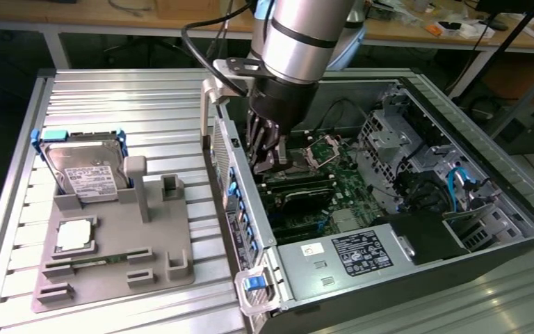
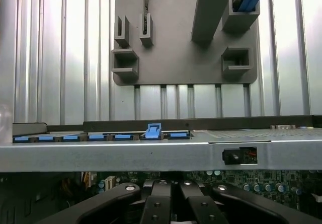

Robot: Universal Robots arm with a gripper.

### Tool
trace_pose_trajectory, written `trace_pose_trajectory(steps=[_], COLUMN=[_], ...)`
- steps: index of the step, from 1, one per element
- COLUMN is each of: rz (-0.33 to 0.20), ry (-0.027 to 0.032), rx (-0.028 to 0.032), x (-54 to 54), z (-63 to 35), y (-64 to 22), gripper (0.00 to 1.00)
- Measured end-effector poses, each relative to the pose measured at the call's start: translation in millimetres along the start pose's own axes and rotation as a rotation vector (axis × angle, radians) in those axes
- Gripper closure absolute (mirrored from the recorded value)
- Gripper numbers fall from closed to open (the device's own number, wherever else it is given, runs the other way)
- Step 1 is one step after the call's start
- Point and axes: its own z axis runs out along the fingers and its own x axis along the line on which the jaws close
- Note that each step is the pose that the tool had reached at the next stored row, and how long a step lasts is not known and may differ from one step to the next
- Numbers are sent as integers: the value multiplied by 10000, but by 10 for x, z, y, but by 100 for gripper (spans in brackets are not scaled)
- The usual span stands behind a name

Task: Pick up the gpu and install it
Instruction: 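Press down on the gpu until it lock into place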

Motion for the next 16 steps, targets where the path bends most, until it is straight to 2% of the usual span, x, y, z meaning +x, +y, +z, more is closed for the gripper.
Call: trace_pose_trajectory(steps=[4, 8, 11, 12, 14, 16], rz=[-6, -6, -8, -8, -26, -80], ry=[-58, -71, -109, -85, -84, -75], rx=[3, 1, 30, 14, 11, 15], x=[-5, -7, 0, 7, 16, 32], z=[33, 21, -48, -94, -152, -167], y=[-5, -22, -36, -39, -71, -122], gripper=[89, 89, 89, 89, 89, 89])
